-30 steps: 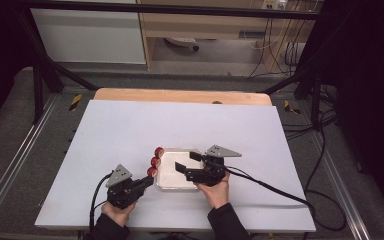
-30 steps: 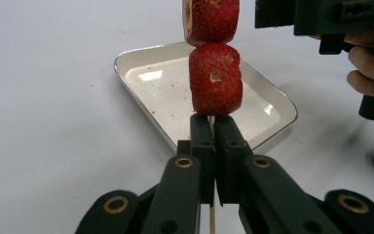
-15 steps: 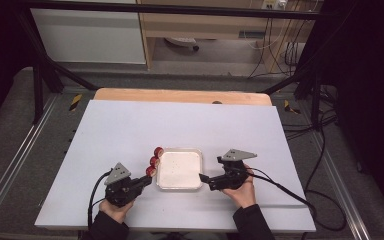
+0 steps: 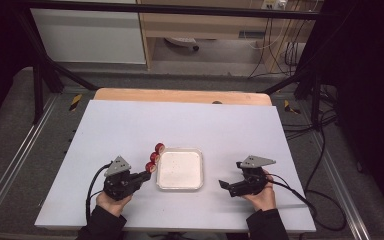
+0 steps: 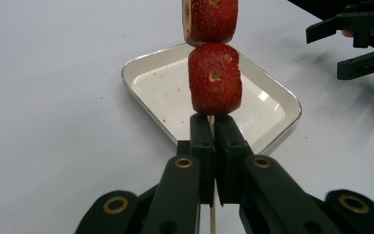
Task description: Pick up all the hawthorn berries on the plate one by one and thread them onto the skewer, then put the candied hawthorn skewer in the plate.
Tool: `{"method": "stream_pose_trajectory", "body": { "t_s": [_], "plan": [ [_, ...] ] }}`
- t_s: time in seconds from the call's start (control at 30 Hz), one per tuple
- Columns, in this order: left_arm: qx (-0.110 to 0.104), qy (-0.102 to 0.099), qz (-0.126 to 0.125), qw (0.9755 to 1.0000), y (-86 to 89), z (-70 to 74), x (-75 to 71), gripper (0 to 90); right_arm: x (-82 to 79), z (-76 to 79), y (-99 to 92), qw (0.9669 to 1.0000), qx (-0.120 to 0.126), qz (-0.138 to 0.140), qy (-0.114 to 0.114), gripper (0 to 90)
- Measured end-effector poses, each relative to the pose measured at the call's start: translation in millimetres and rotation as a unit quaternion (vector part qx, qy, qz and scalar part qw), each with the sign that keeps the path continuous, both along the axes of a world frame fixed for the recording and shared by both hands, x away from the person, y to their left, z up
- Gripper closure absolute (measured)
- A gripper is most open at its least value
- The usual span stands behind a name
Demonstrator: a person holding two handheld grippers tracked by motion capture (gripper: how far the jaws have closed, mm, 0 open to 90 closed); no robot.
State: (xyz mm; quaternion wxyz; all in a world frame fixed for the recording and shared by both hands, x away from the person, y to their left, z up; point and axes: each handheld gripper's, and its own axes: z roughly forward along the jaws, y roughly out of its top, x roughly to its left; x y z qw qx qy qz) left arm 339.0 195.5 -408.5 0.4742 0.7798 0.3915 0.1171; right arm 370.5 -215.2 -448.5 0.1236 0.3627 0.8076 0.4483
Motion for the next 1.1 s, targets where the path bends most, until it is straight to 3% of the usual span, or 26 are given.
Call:
{"method": "stream_pose_trajectory", "body": {
  "t_s": [0.3,0.57,0.97,1.1],
  "plan": [
    [0.020,0.000,-0.008,0.9998,-13.1,14.5,13.1,87.6,-5.5,0.5,-20.4,0.9999,0.005,-0.014,-0.002,0.3],
    [0.033,0.015,-0.021,0.9991,-30.3,17.5,24.4,87.5,-6.8,0.3,-25.6,0.9998,0.003,-0.021,-0.003,0.3],
    [0.065,0.045,-0.025,0.9966,-53.0,6.5,42.8,87.4,-8.4,-0.8,-26.6,0.9998,0.002,-0.019,0.001,0.3],
    [0.084,0.062,-0.021,0.9943,-59.0,-0.6,47.8,87.4,-8.7,-0.4,-27.4,0.9998,0.005,-0.018,-0.002,0.3]
  ]
}}
